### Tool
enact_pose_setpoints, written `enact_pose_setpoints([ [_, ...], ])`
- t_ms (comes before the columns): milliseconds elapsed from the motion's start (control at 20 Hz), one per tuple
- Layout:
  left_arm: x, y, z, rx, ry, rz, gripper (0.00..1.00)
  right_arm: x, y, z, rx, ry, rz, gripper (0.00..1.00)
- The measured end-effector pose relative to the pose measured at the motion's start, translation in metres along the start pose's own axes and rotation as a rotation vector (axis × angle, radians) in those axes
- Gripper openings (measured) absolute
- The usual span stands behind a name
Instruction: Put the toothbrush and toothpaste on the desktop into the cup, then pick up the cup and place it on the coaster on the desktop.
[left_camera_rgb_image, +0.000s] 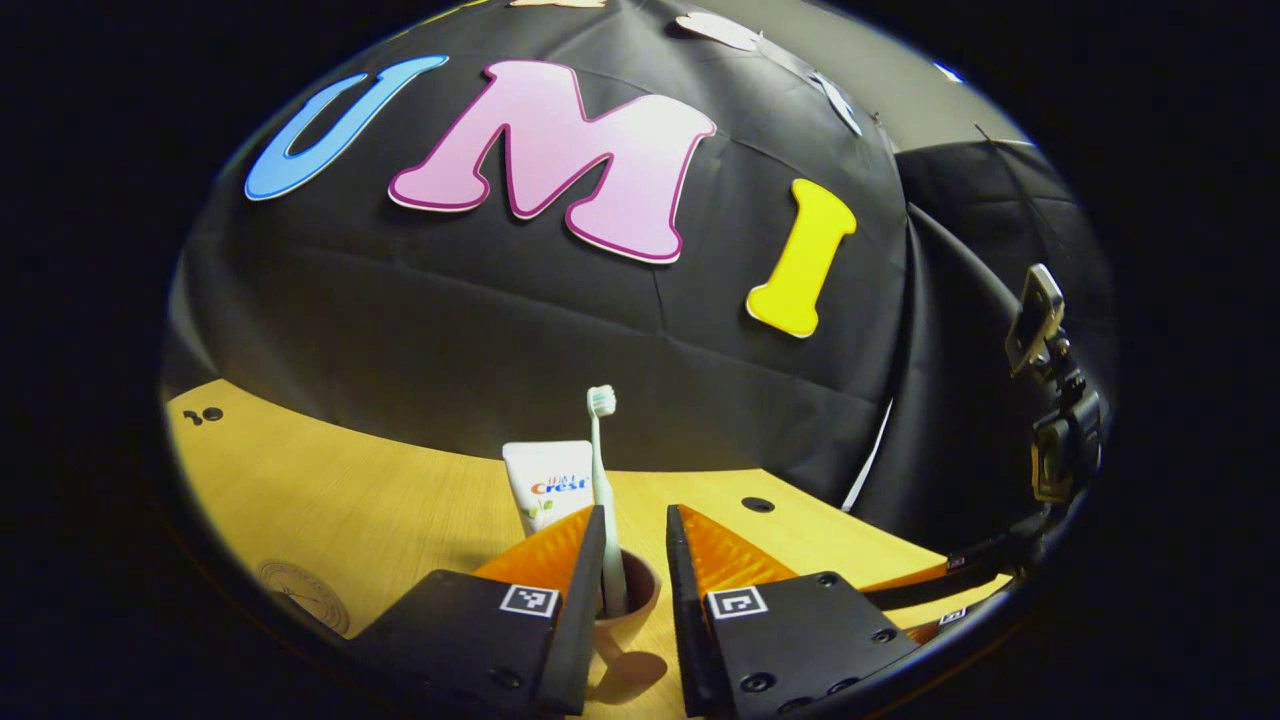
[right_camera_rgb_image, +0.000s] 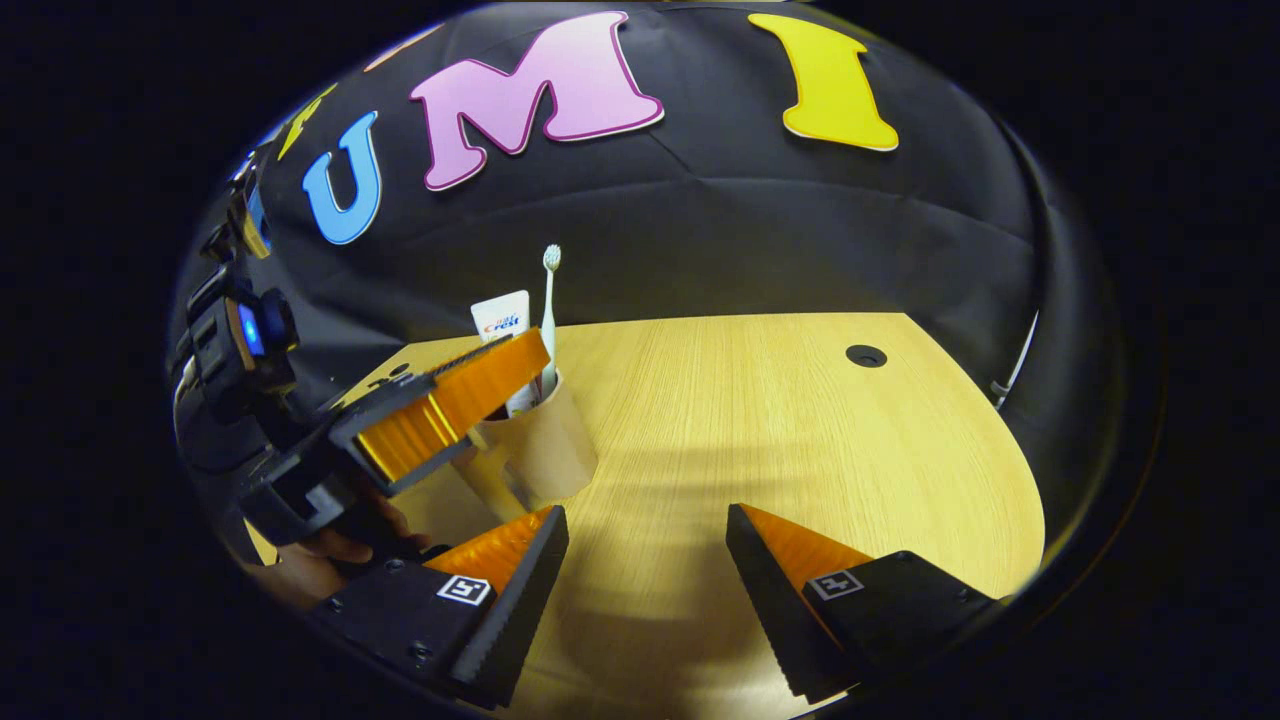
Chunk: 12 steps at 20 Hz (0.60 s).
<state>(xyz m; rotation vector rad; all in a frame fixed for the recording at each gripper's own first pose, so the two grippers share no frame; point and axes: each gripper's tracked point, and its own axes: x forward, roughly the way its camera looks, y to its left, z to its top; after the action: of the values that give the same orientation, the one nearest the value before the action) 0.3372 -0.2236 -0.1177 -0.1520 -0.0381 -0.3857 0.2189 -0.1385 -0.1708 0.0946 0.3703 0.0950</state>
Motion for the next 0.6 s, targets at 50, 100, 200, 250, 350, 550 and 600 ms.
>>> enact_pose_setpoints([
  [50,-0.007,-0.001,-0.001,0.006,0.009,0.005,0.41,0.001,-0.001,0.005,0.000,-0.004,0.001,0.98],
  [100,-0.017,0.000,0.002,0.005,0.008,0.012,0.42,0.002,-0.001,0.010,-0.002,-0.006,0.002,0.98],
  [200,-0.035,0.004,0.011,-0.004,-0.002,0.032,0.79,0.004,-0.003,0.020,-0.003,-0.002,-0.002,0.98],
  [250,-0.054,0.004,0.016,-0.011,0.000,0.039,0.98,0.006,0.000,0.028,0.010,0.000,0.005,0.98],
  [350,-0.084,0.014,0.020,-0.002,0.018,0.091,0.98,0.011,0.006,0.039,0.038,0.012,0.020,0.98],
  [550,-0.144,0.024,0.016,-0.016,0.076,0.155,0.97,0.019,0.032,0.059,0.076,0.040,0.067,0.98],
  [600,-0.156,0.025,0.015,-0.033,0.092,0.164,0.97,0.022,0.040,0.063,0.074,0.046,0.080,0.98],
])
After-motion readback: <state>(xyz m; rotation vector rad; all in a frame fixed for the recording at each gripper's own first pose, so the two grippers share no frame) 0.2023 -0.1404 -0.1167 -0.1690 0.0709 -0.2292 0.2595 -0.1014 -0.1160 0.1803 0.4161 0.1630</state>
